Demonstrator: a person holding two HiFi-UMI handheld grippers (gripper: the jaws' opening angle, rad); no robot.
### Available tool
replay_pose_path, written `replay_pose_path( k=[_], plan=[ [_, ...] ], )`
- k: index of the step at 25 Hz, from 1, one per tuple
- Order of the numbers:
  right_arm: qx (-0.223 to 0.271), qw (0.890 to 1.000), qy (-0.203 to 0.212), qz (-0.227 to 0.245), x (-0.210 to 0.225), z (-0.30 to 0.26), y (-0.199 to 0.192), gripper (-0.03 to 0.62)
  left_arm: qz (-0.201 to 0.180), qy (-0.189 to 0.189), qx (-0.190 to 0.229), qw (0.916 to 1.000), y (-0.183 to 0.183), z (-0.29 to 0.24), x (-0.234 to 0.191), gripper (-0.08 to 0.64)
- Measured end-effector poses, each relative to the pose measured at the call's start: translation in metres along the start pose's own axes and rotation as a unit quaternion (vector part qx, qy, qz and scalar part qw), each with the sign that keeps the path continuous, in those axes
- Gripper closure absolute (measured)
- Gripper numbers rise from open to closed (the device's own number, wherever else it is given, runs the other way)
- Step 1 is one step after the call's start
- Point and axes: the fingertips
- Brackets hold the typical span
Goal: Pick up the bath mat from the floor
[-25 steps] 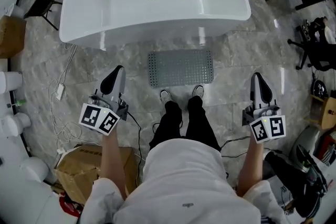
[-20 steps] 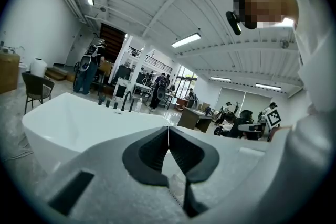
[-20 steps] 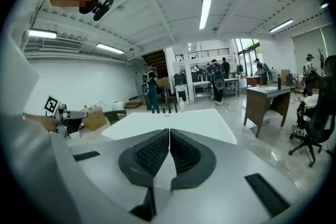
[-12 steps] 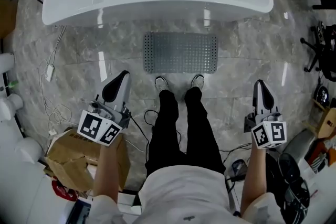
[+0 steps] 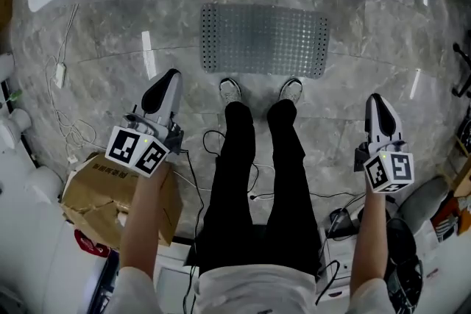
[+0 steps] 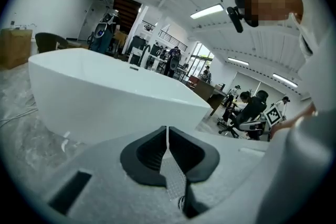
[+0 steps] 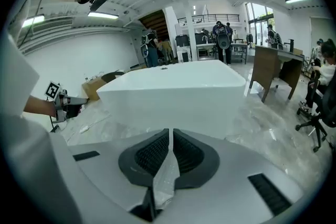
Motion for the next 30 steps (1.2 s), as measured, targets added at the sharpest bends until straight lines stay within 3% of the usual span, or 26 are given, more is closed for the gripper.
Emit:
replay_pose_path(
  k=[7, 12, 16, 22, 30],
  plan=[
    [-0.055, 0.998, 0.002, 0.000, 0.022, -0.096, -0.107, 0.583, 0.008, 0.031, -0.074, 0.9968, -0.119, -0.052, -0.089, 0.545],
    [-0.108, 0.994, 0.026, 0.007, 0.027, -0.155, -0.182, 0.583, 0.034, 0.041, -0.156, 0.9864, -0.220, -0.080, -0.133, 0.502],
    [-0.131, 0.991, 0.031, -0.003, 0.041, -0.207, -0.231, 0.581, 0.039, 0.054, -0.185, 0.9805, -0.286, -0.110, -0.171, 0.463],
    [-0.144, 0.989, 0.025, 0.035, 0.068, -0.276, -0.279, 0.575, 0.025, 0.057, -0.227, 0.9720, -0.354, -0.158, -0.225, 0.440],
    [-0.201, 0.978, 0.003, 0.056, 0.124, -0.354, -0.367, 0.470, 0.041, 0.082, -0.248, 0.9644, -0.425, -0.207, -0.290, 0.367]
  ],
)
Point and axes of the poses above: the fingertips, and each gripper's own axes: z backward along the fingers, x to its right, y out of its top, and after that the axes turned 3 degrees about -y, right-handed
